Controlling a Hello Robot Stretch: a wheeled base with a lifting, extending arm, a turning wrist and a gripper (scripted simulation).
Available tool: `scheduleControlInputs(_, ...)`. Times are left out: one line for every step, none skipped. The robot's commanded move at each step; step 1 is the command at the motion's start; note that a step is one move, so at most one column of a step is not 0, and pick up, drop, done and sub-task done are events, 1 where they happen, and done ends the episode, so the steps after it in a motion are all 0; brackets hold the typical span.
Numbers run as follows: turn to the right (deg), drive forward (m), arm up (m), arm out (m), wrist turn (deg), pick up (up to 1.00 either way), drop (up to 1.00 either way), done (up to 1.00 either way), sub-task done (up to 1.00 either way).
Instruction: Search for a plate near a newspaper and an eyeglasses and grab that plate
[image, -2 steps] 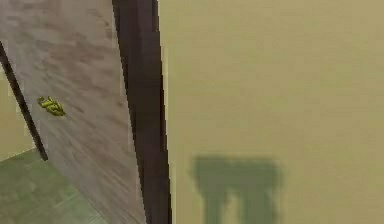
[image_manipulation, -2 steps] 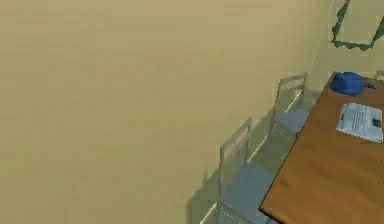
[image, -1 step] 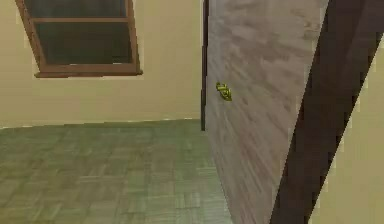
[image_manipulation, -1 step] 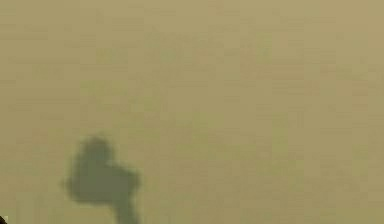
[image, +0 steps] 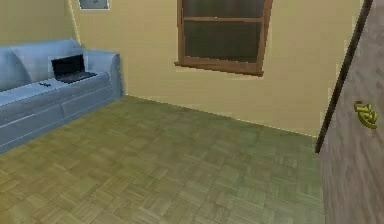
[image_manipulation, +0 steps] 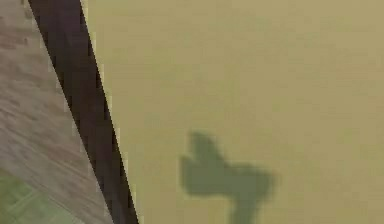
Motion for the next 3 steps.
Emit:
scheduleControlInputs(0.0, 0.45, 0.0, 0.0, 0.0, 0.0, 0.0, 0.0, 0.0)
scheduleControlInputs(45.0, 0.0, 0.0, 0.0, 0.0, 0.0, 0.0, 0.0, 0.0)
scheduleControlInputs(45.0, 0.0, 0.0, 0.0, 0.0, 0.0, 0.0, 0.0, 0.0)
